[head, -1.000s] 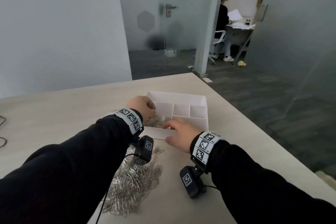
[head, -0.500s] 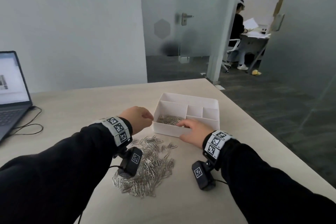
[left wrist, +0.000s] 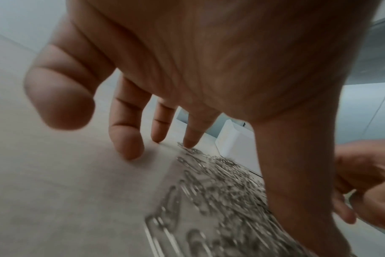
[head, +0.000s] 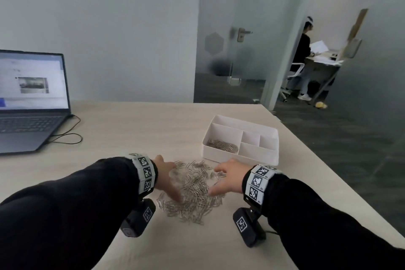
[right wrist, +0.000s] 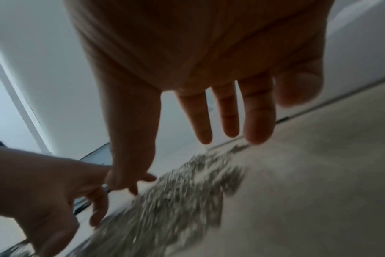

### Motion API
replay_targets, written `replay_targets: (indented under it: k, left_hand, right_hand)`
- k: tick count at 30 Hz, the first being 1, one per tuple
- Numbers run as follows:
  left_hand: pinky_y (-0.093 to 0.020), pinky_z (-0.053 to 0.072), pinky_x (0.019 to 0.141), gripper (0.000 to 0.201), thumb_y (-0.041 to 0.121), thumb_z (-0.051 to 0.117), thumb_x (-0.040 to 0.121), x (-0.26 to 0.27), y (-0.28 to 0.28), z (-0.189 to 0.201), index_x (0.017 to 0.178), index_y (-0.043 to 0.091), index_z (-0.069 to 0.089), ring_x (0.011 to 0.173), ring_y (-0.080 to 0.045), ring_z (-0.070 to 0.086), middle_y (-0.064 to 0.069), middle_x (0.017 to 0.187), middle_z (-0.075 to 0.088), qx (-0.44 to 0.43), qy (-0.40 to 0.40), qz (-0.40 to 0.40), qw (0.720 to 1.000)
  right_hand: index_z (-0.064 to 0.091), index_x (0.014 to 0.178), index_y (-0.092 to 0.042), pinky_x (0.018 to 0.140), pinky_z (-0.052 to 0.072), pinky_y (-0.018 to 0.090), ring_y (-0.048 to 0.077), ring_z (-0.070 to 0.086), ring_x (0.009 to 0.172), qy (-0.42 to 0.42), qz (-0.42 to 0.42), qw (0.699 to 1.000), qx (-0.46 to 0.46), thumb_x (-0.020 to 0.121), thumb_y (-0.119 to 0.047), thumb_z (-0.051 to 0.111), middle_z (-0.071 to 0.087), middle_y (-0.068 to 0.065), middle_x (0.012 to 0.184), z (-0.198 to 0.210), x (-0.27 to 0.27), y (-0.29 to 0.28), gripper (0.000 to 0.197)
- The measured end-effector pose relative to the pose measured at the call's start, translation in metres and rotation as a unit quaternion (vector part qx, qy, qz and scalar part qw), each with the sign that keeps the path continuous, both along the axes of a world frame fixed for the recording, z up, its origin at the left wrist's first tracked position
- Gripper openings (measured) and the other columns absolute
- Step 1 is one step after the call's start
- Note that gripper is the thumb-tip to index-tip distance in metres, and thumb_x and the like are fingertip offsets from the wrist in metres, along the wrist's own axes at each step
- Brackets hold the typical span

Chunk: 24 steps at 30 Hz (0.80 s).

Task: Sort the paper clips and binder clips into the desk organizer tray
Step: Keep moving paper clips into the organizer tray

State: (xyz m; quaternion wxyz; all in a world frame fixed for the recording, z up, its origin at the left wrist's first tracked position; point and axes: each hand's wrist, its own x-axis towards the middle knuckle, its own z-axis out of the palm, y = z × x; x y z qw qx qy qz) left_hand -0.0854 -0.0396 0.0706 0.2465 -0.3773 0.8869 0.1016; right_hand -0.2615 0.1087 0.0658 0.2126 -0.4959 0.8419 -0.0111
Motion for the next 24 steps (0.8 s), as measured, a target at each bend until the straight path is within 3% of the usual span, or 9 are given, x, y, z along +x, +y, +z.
replay_targets:
  k: [3, 8, 14, 18, 21, 24]
  left_hand:
    - [-0.046, 0.048, 0.099, 0.130, 0.075, 0.079, 0.040, -0.001, 0.010, -0.006, 0.149, 0.046, 0.015, 0.120, -0.030, 0.052, 0.000, 0.142, 0.030, -0.003, 0.010, -0.028, 1.000]
    - [-0.041, 0.051, 0.094, 0.117, 0.062, 0.086, 0.049, -0.004, 0.016, -0.009, 0.146, 0.050, 0.020, 0.116, -0.029, 0.055, -0.002, 0.140, 0.031, 0.000, 0.037, -0.050, 0.998]
    - [-0.038, 0.051, 0.087, 0.088, 0.056, 0.075, 0.068, -0.012, 0.025, -0.011, 0.142, 0.051, 0.028, 0.106, -0.031, 0.061, -0.005, 0.135, 0.036, -0.025, 0.051, -0.071, 0.996]
    - [-0.033, 0.044, 0.083, 0.070, 0.044, 0.070, 0.080, -0.019, 0.024, -0.016, 0.141, 0.035, 0.037, 0.115, -0.031, 0.056, -0.010, 0.141, 0.038, -0.026, 0.074, -0.085, 0.993]
    - [-0.032, 0.045, 0.081, 0.051, 0.040, 0.065, 0.085, -0.021, 0.025, -0.014, 0.131, 0.028, 0.047, 0.111, -0.031, 0.059, -0.010, 0.130, 0.052, -0.052, 0.089, -0.103, 0.989]
    - [-0.026, 0.036, 0.074, 0.043, 0.029, 0.060, 0.091, -0.024, 0.025, -0.012, 0.131, 0.016, 0.052, 0.115, -0.028, 0.059, -0.008, 0.127, 0.060, -0.041, 0.088, -0.136, 0.986]
  right_hand:
    - [0.033, 0.144, -0.044, 0.106, 0.040, 0.038, 0.028, 0.049, 0.124, -0.001, 0.022, 0.999, 0.029, 0.052, -0.073, 0.078, 0.034, 0.002, 0.140, -0.011, 0.009, 0.002, 0.107]
    - [0.028, 0.145, -0.048, 0.102, 0.044, 0.034, 0.025, 0.053, 0.116, 0.000, 0.050, 0.998, 0.025, 0.052, -0.062, 0.085, 0.032, 0.000, 0.131, -0.023, 0.025, -0.004, 0.110]
    - [0.041, 0.139, -0.044, 0.092, 0.052, 0.035, 0.033, 0.063, 0.106, 0.005, 0.050, 0.999, 0.003, 0.067, -0.055, 0.078, 0.038, 0.005, 0.129, -0.021, 0.041, -0.023, 0.082]
    - [0.053, 0.125, -0.035, 0.079, 0.049, 0.028, 0.030, 0.064, 0.101, 0.002, 0.040, 0.999, -0.018, 0.073, -0.040, 0.075, 0.047, 0.007, 0.128, -0.025, 0.045, -0.034, 0.057]
    - [0.060, 0.113, -0.029, 0.074, 0.042, 0.025, 0.027, 0.063, 0.100, 0.001, 0.049, 0.998, -0.041, 0.076, -0.031, 0.074, 0.057, 0.008, 0.120, -0.026, 0.045, -0.037, 0.040]
    - [0.062, 0.109, -0.023, 0.074, 0.041, 0.024, 0.028, 0.062, 0.103, 0.002, 0.055, 0.997, -0.057, 0.079, -0.022, 0.068, 0.064, 0.007, 0.113, -0.026, 0.044, -0.037, 0.030]
